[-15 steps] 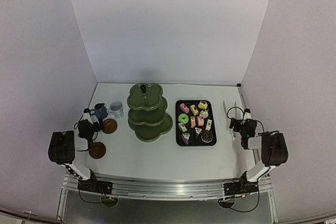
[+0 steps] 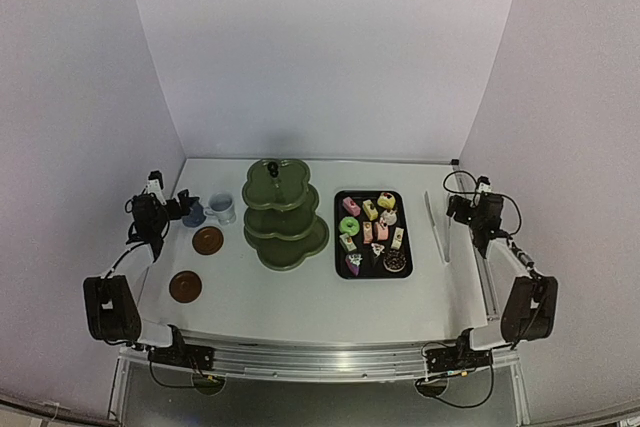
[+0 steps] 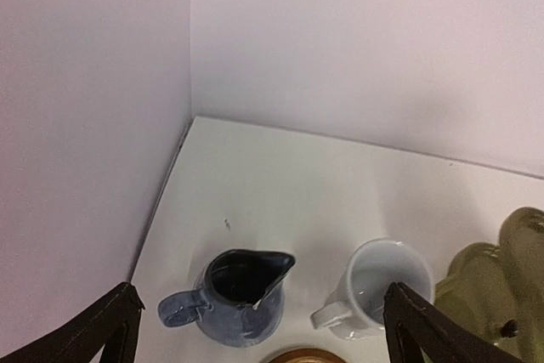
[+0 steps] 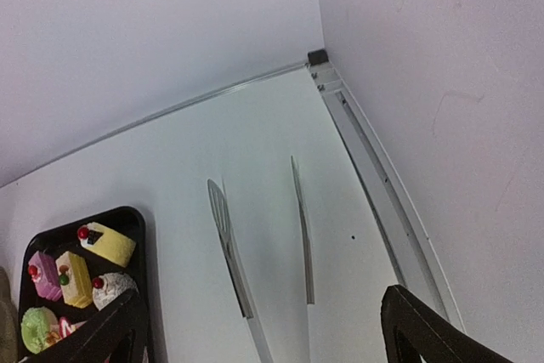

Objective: Serve the afternoon tea

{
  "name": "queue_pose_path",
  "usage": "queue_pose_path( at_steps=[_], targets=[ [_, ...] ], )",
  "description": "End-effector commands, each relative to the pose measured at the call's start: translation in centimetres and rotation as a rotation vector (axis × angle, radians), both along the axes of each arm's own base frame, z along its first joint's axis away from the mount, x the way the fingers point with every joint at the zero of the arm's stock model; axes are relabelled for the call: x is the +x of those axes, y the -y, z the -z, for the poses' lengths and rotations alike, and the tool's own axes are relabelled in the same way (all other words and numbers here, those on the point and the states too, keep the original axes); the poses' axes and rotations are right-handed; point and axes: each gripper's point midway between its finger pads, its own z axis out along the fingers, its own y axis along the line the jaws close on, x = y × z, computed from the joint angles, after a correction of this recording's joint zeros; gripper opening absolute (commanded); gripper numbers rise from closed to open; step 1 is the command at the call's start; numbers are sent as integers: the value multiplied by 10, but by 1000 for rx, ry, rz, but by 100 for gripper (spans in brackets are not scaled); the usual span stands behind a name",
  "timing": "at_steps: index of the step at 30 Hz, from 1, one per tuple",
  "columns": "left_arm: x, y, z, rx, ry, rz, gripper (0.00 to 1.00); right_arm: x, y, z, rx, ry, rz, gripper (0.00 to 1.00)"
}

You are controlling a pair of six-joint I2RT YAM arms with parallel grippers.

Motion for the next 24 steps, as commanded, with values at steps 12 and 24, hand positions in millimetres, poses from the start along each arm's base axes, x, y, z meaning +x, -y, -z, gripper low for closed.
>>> queue_pose_path(
  at_steps=[12,24],
  targets=[
    [-21,56,-36,-89,-45,288,100,-27,-34,110,-101,-799,-134,98],
    [-36,77,-38,-80,-39,415,100,-40,-32,159,-113,-975,-148,98]
  ],
)
